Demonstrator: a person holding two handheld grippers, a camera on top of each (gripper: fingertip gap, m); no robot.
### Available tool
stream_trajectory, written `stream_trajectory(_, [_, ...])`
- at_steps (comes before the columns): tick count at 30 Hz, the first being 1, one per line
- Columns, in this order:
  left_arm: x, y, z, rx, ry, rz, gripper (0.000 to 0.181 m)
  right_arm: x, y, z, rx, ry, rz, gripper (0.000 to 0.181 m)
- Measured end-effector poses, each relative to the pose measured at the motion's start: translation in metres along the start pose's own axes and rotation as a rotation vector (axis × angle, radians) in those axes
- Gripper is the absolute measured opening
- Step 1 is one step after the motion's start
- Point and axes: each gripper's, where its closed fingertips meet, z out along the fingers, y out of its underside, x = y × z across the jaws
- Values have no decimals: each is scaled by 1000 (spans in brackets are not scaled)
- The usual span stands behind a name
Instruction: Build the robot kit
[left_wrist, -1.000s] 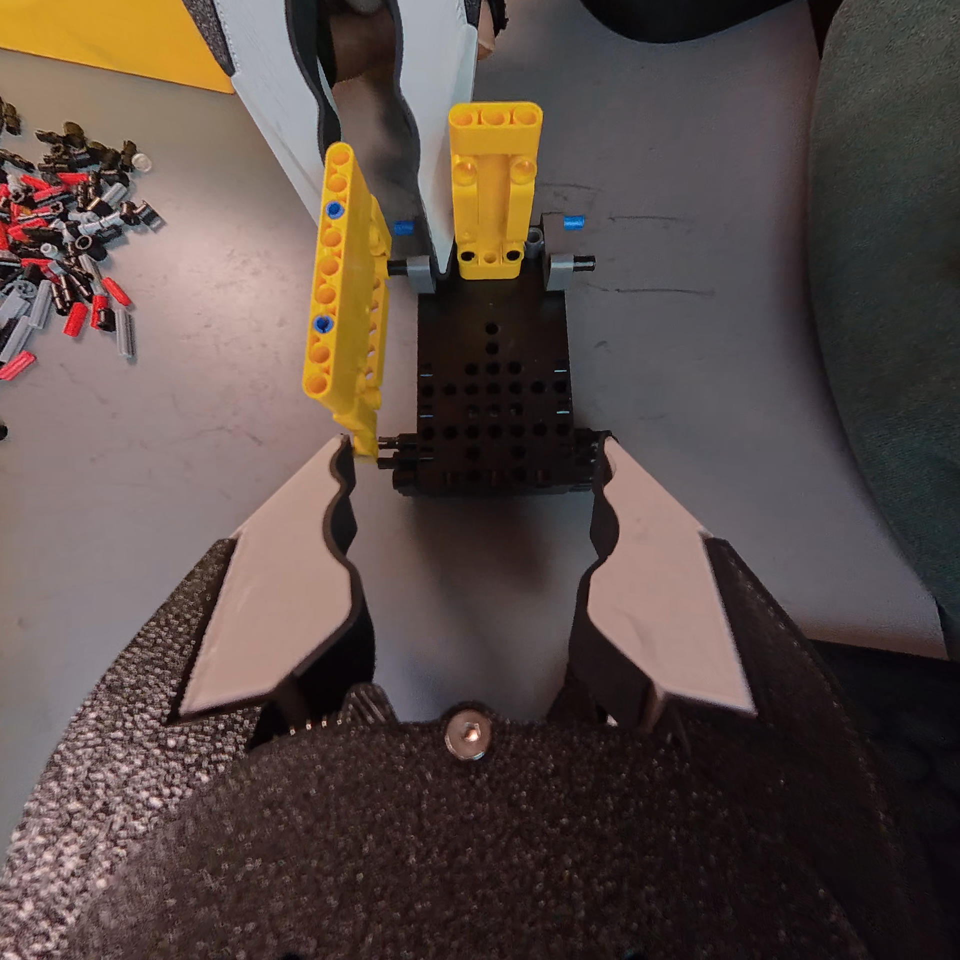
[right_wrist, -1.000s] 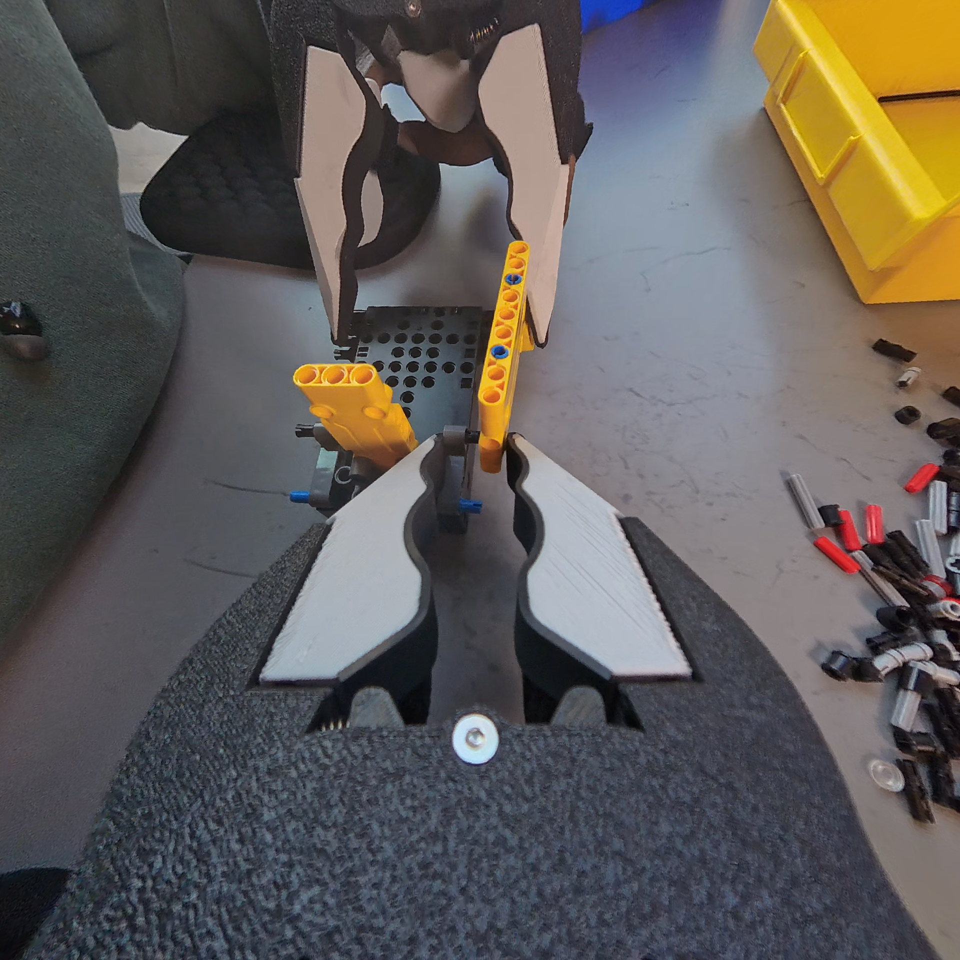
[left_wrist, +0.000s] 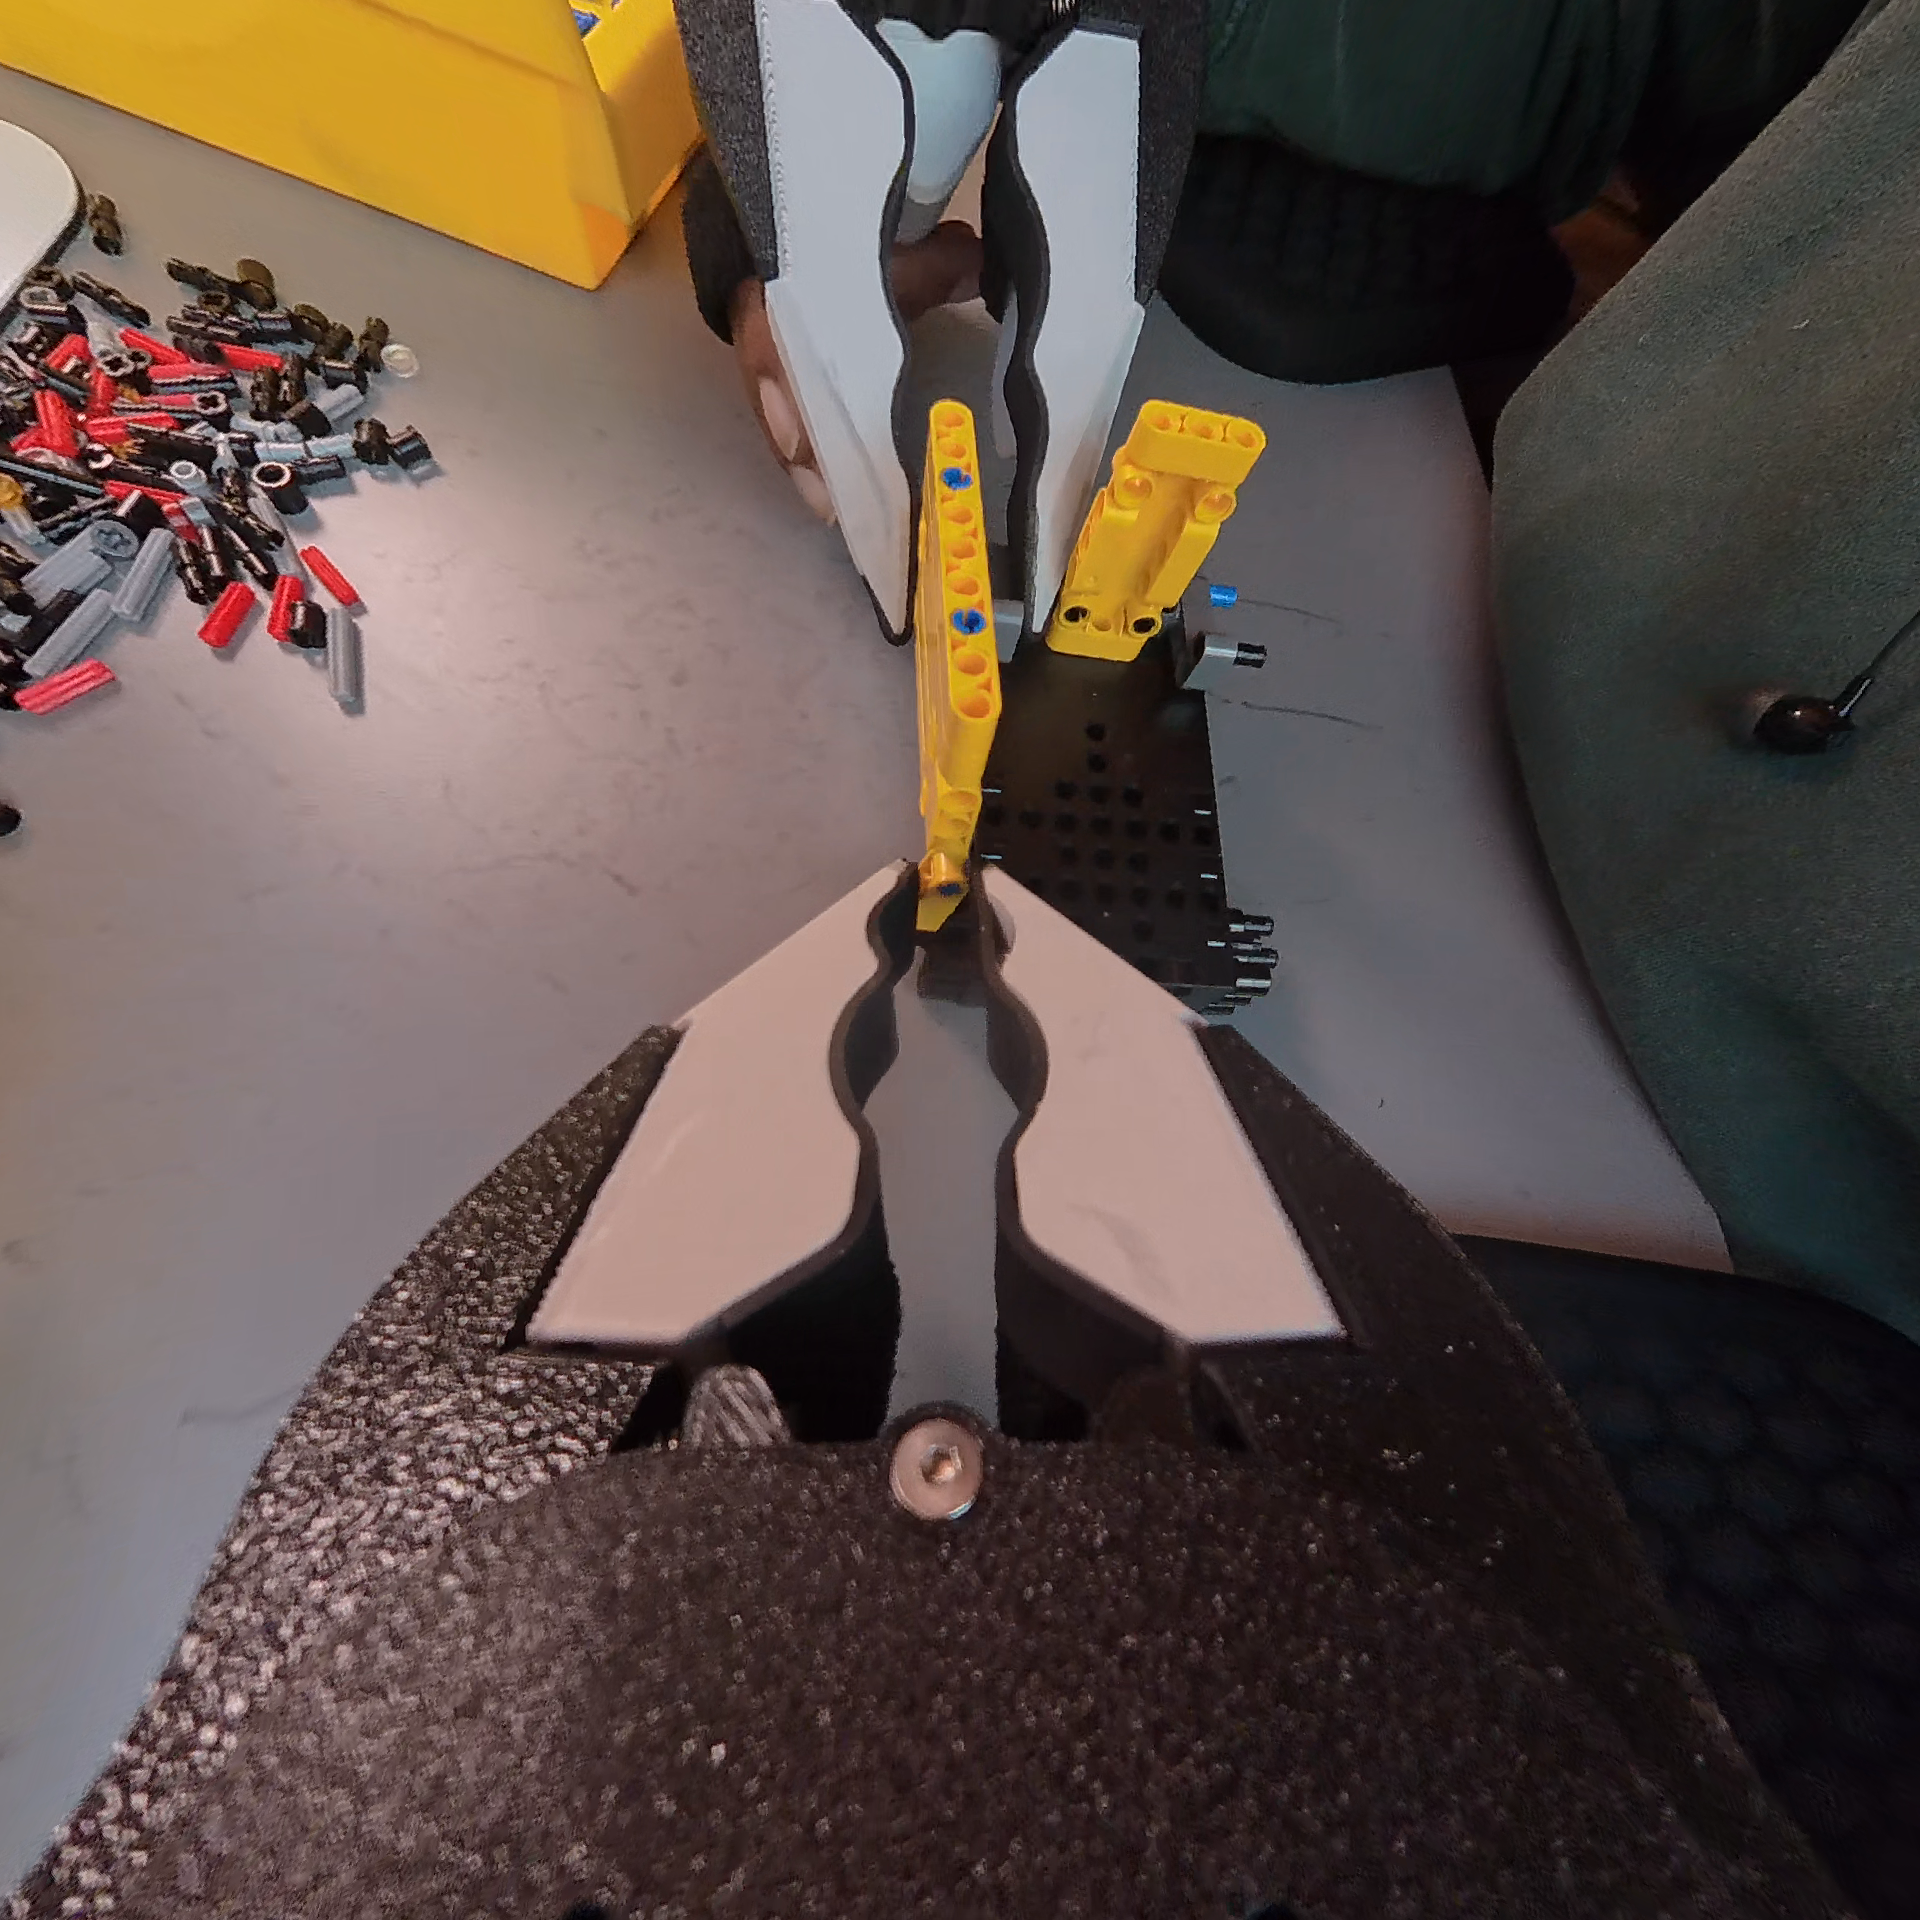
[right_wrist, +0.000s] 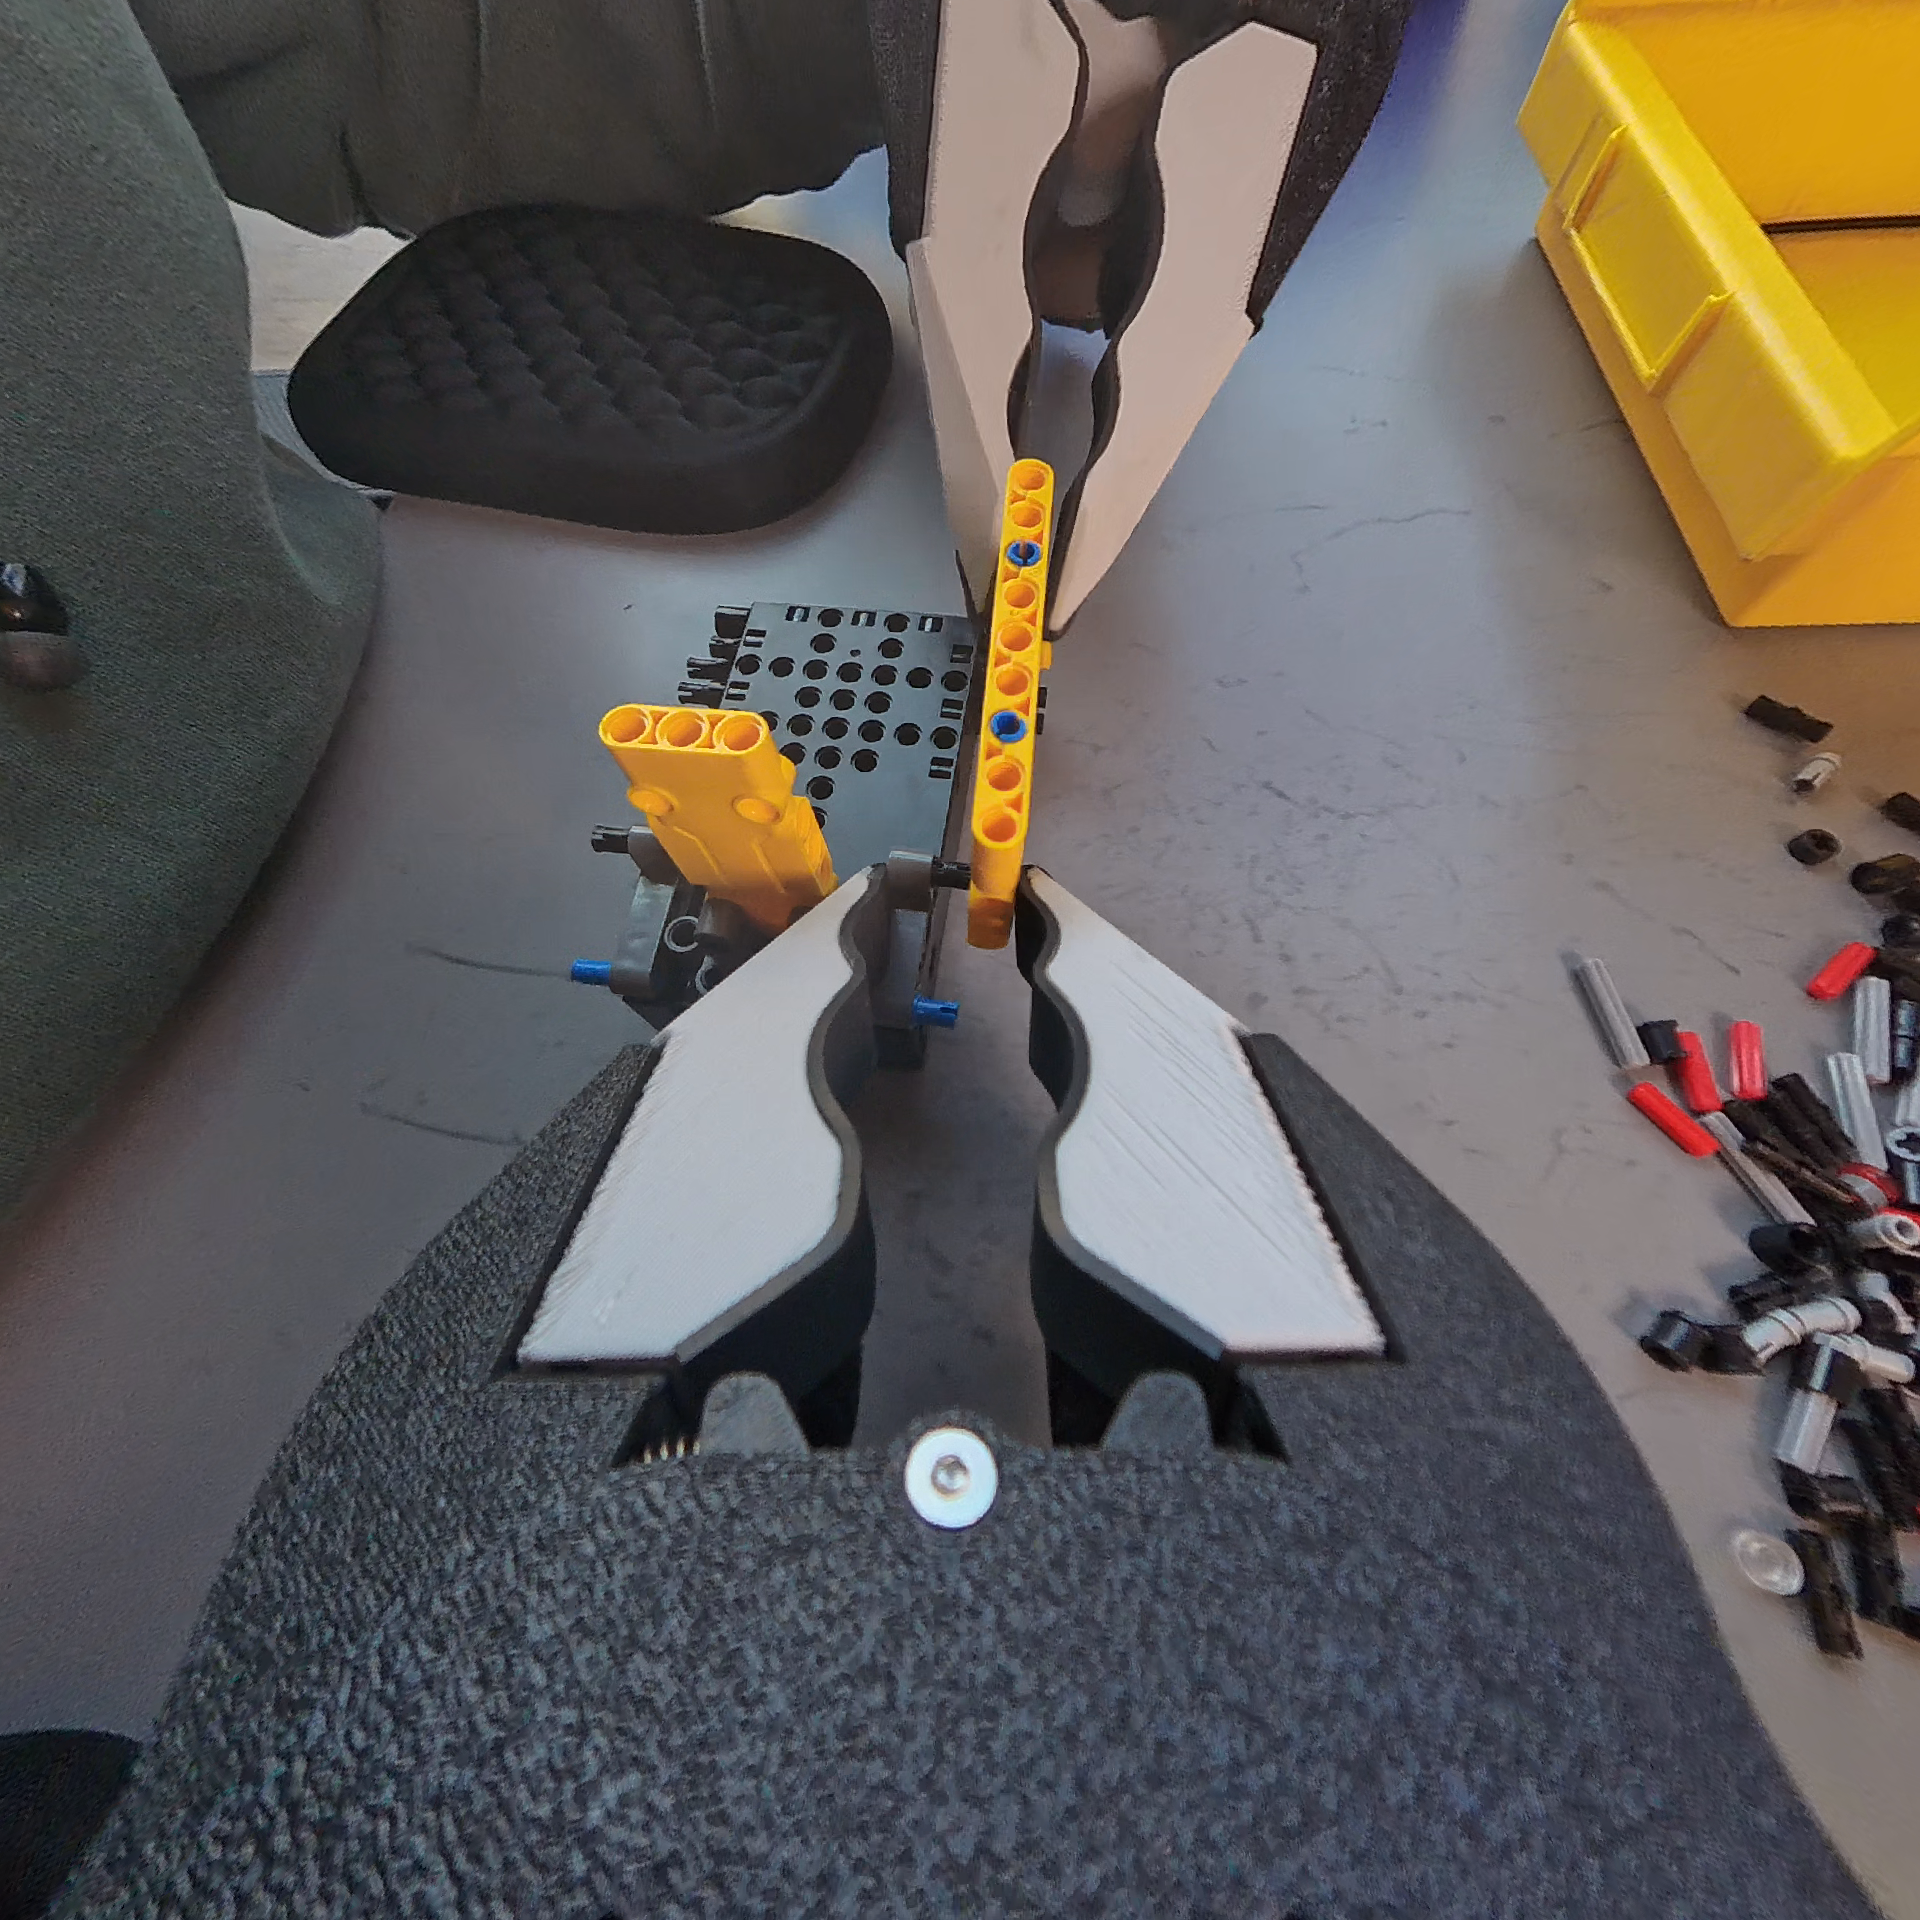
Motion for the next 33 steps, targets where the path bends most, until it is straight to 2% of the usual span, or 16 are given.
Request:
stream_trajectory(8, [4, 7, 1, -21, 23, -33, 12, -2, -1, 2, -5, -19, 18, 23])
stream_trajectory(14, [25, 8, 0, -46, 102, -22, 61, -2, 0, 3, -9, -25, 37, 23])
stream_trajectory(18, [34, 12, 5, -119, 41, 33, 88, 0, 0, 3, -12, -21, 56, 23])
stream_trajectory(23, [29, 24, 19, -215, -85, 77, 86, -1, -1, 3, -9, -15, 50, 23])
stream_trajectory(33, [30, 25, 21, -189, -36, 47, 86, -4, 0, 3, -14, -22, 57, 23])
